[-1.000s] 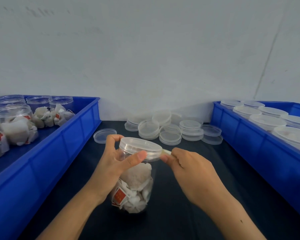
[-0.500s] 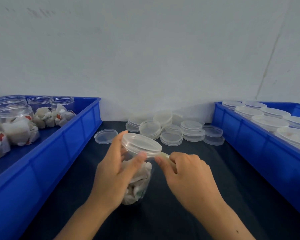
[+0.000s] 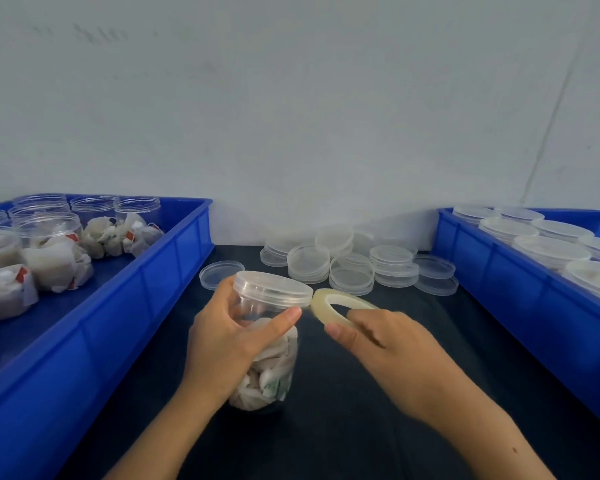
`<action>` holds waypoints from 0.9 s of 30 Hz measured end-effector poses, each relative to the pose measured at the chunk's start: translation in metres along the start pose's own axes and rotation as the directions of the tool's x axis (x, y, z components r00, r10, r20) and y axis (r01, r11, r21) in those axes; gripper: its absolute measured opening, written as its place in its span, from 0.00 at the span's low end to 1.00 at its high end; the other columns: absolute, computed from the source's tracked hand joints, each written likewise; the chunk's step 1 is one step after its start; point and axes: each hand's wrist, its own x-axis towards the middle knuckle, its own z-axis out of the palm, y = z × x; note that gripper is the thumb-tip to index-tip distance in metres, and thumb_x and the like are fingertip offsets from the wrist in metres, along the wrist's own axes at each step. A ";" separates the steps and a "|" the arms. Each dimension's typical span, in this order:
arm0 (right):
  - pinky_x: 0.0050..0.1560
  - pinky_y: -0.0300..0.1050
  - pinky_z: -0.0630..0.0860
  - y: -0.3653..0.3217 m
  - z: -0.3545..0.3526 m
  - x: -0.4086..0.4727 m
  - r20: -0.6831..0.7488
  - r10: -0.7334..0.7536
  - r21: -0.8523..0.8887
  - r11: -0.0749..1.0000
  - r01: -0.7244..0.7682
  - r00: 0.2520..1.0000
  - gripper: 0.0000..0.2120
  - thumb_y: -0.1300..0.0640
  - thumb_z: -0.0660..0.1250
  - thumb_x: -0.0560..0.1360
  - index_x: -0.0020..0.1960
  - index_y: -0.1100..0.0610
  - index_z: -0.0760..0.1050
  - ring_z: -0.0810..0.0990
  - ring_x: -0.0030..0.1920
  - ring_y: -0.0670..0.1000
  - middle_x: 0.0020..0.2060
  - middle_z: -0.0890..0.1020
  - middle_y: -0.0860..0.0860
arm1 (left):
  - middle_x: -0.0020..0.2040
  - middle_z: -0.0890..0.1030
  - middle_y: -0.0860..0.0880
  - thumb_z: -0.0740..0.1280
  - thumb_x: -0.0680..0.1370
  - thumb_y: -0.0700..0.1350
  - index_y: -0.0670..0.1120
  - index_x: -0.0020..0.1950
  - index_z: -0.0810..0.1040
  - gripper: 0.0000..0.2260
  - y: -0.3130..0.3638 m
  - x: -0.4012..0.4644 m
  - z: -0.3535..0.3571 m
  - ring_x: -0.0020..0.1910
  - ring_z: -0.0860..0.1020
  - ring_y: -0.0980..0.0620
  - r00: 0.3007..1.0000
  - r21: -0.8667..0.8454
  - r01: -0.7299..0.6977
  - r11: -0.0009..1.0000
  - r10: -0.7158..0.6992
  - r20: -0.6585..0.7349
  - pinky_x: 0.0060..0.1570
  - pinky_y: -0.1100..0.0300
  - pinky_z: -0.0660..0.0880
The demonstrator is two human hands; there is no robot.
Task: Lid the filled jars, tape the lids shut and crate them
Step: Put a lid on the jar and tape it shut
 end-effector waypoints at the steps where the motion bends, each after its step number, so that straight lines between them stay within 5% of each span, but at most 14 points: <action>1: 0.31 0.40 0.59 0.001 -0.001 0.001 -0.020 -0.009 -0.030 1.000 0.009 1.000 0.27 0.33 0.50 0.76 0.34 0.56 0.62 0.65 0.29 0.47 0.28 0.68 0.50 | 0.49 0.84 0.58 0.75 0.56 0.66 0.55 0.56 0.77 0.31 0.000 0.001 -0.001 0.50 0.82 0.59 1.000 -0.012 0.003 1.000 -0.003 0.008 0.54 0.51 0.78; 9: 0.30 0.42 0.61 0.009 0.004 0.006 -0.065 0.131 -0.112 0.984 -0.138 0.989 0.29 0.29 0.48 0.73 0.33 0.54 0.60 0.63 0.27 0.48 0.24 0.65 0.49 | 0.49 0.84 0.57 0.82 0.58 0.54 0.49 0.57 0.75 0.31 0.004 0.003 -0.003 0.49 0.83 0.59 0.986 -0.168 0.036 0.985 -0.007 0.169 0.43 0.72 0.76; 14: 0.30 0.42 0.60 0.007 0.006 0.006 -0.075 0.126 -0.093 0.987 -0.133 0.989 0.31 0.26 0.42 0.66 0.32 0.54 0.60 0.63 0.27 0.47 0.24 0.65 0.48 | 0.50 0.84 0.55 0.79 0.54 0.53 0.46 0.60 0.69 0.38 0.003 0.002 -0.002 0.49 0.83 0.56 0.979 -0.259 0.079 0.963 -0.027 0.201 0.42 0.68 0.77; 21: 0.32 0.43 0.64 0.004 0.006 0.004 -0.082 0.131 -0.049 0.990 -0.135 0.988 0.28 0.29 0.47 0.74 0.32 0.54 0.59 0.63 0.28 0.48 0.24 0.65 0.48 | 0.50 0.85 0.52 0.82 0.51 0.61 0.47 0.59 0.68 0.44 0.001 0.000 0.002 0.50 0.83 0.53 0.957 -0.315 0.146 0.938 -0.053 0.284 0.42 0.65 0.79; 24: 0.31 0.42 0.63 0.004 0.006 0.004 -0.078 0.138 -0.035 0.989 -0.142 0.987 0.28 0.30 0.48 0.75 0.32 0.54 0.59 0.63 0.28 0.48 0.25 0.65 0.48 | 0.52 0.83 0.51 0.76 0.59 0.60 0.46 0.58 0.71 0.33 0.001 -0.001 0.003 0.52 0.82 0.54 0.962 -0.278 0.107 0.954 -0.029 0.270 0.45 0.65 0.78; 27: 0.30 0.42 0.62 0.002 0.008 0.003 -0.089 0.137 -0.016 0.990 -0.139 0.987 0.28 0.31 0.50 0.76 0.31 0.54 0.59 0.63 0.27 0.47 0.24 0.65 0.48 | 0.57 0.79 0.51 0.70 0.64 0.63 0.56 0.58 0.77 0.25 0.002 -0.002 0.003 0.57 0.79 0.57 0.974 -0.195 0.059 0.979 -0.014 0.225 0.52 0.60 0.77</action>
